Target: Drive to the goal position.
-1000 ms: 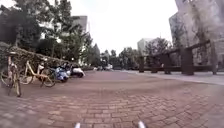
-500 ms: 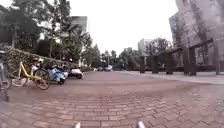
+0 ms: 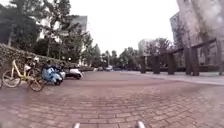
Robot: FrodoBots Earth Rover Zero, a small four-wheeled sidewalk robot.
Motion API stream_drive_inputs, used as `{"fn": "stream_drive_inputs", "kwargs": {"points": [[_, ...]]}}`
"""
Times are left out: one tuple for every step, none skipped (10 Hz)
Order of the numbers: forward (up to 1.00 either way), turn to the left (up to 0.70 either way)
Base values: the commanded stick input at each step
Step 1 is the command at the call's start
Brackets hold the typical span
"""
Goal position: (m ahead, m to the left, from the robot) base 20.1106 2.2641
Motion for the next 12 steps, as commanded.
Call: {"fn": "stream_drive_inputs", "kwargs": {"points": [[0.7, 0.14], [0.7, 0.14], [0.7, 0.08], [0.7, 0.0], [0.7, 0.0], [0.7, 0.0], [0.7, 0.0], [0.7, 0.0], [0.7, 0.0], [0.7, 0.0], [0.7, 0.0], [0.7, 0.0]]}}
